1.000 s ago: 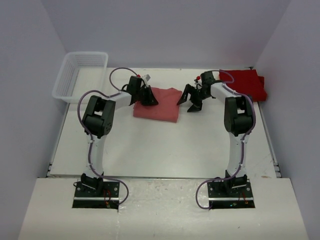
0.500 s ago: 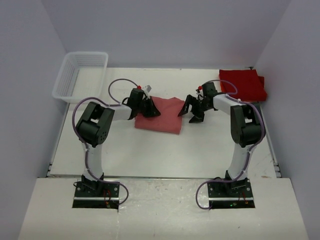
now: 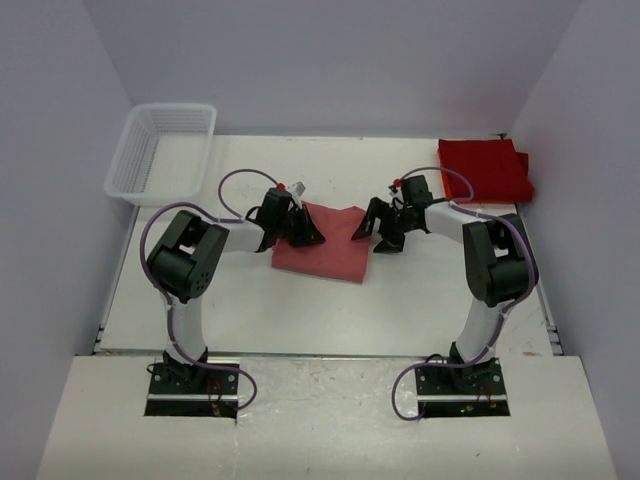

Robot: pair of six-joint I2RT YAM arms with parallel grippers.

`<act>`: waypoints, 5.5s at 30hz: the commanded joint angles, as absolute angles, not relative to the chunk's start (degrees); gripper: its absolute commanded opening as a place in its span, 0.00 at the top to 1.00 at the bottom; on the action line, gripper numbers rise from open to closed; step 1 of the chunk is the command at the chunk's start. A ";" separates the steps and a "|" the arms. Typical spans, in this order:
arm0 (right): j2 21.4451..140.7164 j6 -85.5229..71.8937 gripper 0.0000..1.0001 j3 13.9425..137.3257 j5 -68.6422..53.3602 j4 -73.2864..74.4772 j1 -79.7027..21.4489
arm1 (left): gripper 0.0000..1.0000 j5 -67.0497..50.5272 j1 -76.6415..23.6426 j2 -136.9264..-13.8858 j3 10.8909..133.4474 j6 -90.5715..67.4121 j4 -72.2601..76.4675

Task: Fold and stack the t-shirts
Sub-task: Fold the long partially folded tshirt into a neat square, then put the neatly folded tshirt into the corner of the board with the right arm

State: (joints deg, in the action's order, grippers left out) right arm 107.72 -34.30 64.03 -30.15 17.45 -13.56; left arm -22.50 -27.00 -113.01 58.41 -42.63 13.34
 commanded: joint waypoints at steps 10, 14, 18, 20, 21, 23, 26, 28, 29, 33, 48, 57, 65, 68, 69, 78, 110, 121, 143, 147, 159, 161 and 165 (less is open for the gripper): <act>104.33 -35.16 0.16 55.29 -21.45 17.23 -16.70 | 0.97 -21.45 -28.30 -115.49 57.30 -41.48 5.98; 103.98 -35.33 0.15 55.28 -18.64 18.54 -16.52 | 0.97 -21.71 -28.30 -115.93 57.48 -41.31 6.06; 103.89 -36.29 0.15 54.93 -16.88 19.16 -15.74 | 0.97 -21.71 -28.30 -115.93 57.39 -41.13 5.98; 104.15 -36.47 0.15 54.93 -16.79 19.16 -15.47 | 0.97 -21.62 -28.30 -115.84 57.30 -41.04 6.06; 104.32 -36.65 0.15 55.02 -16.79 19.16 -15.38 | 0.97 -21.71 -28.30 -115.84 57.22 -41.04 6.06; 104.76 -36.91 0.15 55.02 -16.79 19.07 -15.38 | 0.97 -21.88 -28.30 -115.84 57.22 -41.04 6.15; 106.34 -37.26 0.15 55.11 -19.77 17.67 -15.38 | 0.97 -22.41 -28.30 -115.75 57.22 -40.96 6.15; 107.13 -38.05 0.16 54.85 -21.61 16.44 -15.38 | 0.96 -22.67 -28.30 -115.49 57.22 -40.96 6.06; 107.49 -38.32 0.16 55.02 -22.23 15.65 -15.38 | 0.96 -22.85 -28.30 -115.40 57.22 -40.96 6.06; 109.33 -39.81 0.17 55.98 -25.48 14.24 -16.61 | 0.96 -23.38 -28.30 -114.61 56.87 -41.22 6.24; 112.23 -44.30 0.26 55.37 -29.53 8.26 -20.83 | 0.96 -25.40 -28.30 -112.94 56.86 -41.22 6.33; 113.11 -45.26 0.46 55.37 -28.74 7.65 -20.74 | 0.95 -25.93 -28.30 -113.20 56.43 -41.13 6.86; 114.43 -44.48 0.90 57.65 -28.39 8.88 -20.83 | 0.95 -26.28 -28.39 -112.76 56.08 -40.87 7.29; 114.79 -42.99 1.00 59.32 -26.73 10.98 -20.83 | 0.94 -26.28 -28.30 -112.50 55.81 -40.52 7.38; 114.70 -42.46 1.00 59.94 -25.94 11.77 -21.09 | 0.93 -26.37 -28.30 -112.41 55.64 -40.43 7.64; 113.12 -32.09 1.00 70.39 -14.35 25.21 -22.59 | 0.87 -18.57 -28.39 -102.58 56.07 -36.31 3.44; 120.14 -6.86 1.00 113.72 33.57 47.02 -20.31 | 0.85 -17.75 -31.82 -84.55 43.07 -34.89 -2.55; 117.96 -0.44 1.00 119.26 37.16 46.23 -14.50 | 0.85 -19.07 -32.43 -87.36 42.80 -34.37 -2.20; 112.32 8.79 1.00 123.92 42.01 44.47 -11.60 | 0.85 -19.69 -32.52 -87.71 42.01 -33.93 -1.41; 112.15 9.32 1.00 124.80 41.40 44.56 -11.25 | 0.85 -19.60 -32.52 -87.72 42.01 -33.93 -1.58; 110.13 8.53 1.00 122.96 40.52 45.44 -10.28 | 0.85 -19.60 -32.52 -88.59 42.10 -33.75 -1.67; 109.60 8.09 1.00 122.52 40.43 45.44 -10.11 | 0.85 -19.60 -32.52 -88.51 42.10 -33.84 -1.58; 108.46 7.47 1.00 121.55 39.82 45.62 -9.05 | 0.85 -19.95 -32.52 -88.51 42.10 -33.75 -1.67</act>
State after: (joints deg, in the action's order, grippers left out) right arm 114.24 7.99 121.34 39.22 47.40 -10.11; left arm -18.94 -32.08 -88.27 42.28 -35.29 -2.68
